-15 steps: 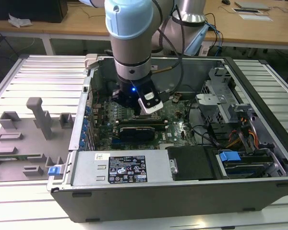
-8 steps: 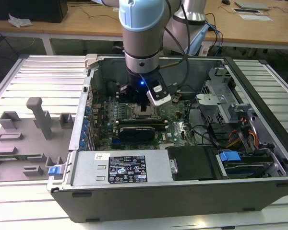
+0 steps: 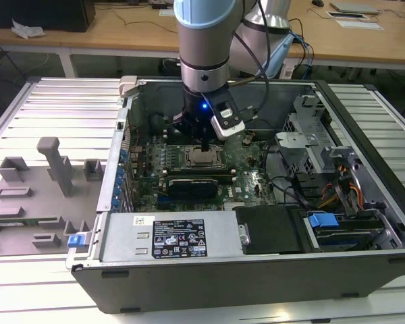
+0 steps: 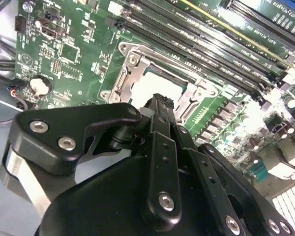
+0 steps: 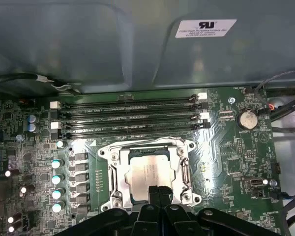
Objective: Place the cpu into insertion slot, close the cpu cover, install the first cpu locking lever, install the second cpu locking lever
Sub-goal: 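Install the second cpu locking lever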
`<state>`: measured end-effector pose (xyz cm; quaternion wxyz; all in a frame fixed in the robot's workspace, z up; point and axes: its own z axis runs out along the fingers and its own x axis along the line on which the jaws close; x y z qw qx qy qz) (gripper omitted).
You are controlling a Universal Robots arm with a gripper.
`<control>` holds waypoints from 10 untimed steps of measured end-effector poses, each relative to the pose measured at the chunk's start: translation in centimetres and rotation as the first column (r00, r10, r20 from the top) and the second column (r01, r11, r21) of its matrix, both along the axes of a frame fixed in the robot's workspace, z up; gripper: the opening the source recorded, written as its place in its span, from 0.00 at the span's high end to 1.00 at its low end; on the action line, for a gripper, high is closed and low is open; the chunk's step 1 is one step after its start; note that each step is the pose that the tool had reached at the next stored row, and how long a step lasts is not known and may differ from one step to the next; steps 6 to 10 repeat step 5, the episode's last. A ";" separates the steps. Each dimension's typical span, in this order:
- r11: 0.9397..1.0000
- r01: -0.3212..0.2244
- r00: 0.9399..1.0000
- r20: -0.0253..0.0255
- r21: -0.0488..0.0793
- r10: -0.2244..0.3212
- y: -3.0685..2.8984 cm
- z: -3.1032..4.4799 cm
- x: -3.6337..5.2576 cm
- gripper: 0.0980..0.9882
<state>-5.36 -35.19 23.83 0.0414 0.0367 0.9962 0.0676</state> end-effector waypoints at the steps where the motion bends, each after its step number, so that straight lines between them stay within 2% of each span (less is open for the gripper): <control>1: 1.000 0.000 1.000 0.000 0.000 0.000 0.00 0.00 0.00 0.99; 10: 1.000 0.000 1.000 0.000 0.000 0.000 0.01 0.01 -0.01 0.99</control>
